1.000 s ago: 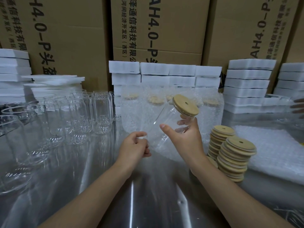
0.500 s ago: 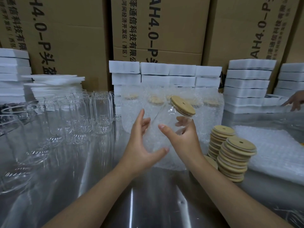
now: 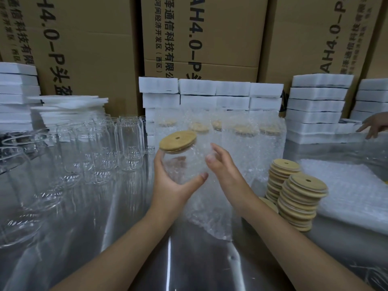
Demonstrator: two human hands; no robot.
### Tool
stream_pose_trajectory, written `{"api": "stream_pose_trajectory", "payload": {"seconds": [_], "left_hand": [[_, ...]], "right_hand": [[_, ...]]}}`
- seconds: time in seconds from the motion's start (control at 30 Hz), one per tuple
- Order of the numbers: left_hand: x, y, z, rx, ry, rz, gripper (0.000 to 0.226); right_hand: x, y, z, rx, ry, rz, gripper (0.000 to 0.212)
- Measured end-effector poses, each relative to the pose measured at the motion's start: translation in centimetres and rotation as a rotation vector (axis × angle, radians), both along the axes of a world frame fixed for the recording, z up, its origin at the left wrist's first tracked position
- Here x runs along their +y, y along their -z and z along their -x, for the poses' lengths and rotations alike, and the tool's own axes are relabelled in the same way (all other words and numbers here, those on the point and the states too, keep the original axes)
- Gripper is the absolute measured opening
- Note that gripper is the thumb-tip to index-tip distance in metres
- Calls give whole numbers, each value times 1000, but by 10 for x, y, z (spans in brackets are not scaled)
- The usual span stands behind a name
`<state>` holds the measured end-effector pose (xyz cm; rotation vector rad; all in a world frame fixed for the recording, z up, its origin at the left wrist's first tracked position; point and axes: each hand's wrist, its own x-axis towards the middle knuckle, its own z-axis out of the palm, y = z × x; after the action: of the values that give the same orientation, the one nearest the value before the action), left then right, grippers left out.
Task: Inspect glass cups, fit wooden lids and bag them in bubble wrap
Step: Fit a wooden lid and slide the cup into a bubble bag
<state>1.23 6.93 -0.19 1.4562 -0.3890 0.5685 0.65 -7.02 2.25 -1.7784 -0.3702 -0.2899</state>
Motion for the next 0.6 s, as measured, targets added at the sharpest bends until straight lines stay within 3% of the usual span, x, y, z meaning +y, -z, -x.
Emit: {"api": "stream_pose_trajectory", "payload": {"seconds": [0.1, 0.23, 0.3, 0.37, 0.5, 0.6], "left_hand": [[3, -6, 2, -9, -6, 111, 103], [5, -8, 1, 1, -47, 158, 103], [7, -7, 1, 12, -70, 160, 104], [7, -6, 1, 9, -84, 146, 99], [7, -7, 0, -28, -16, 78, 104], [8, -6, -6, -21, 138, 27, 127]], "right_hand": [[-1, 4, -4, 107, -65, 104, 108], [-4, 11, -1, 132, -125, 340, 126], [-3, 18, 1, 125, -128, 453, 127], [1, 23, 0, 89, -109, 443, 123], [6, 24, 2, -4, 2, 258, 105], [6, 21, -1, -60, 9, 47, 99]]}}
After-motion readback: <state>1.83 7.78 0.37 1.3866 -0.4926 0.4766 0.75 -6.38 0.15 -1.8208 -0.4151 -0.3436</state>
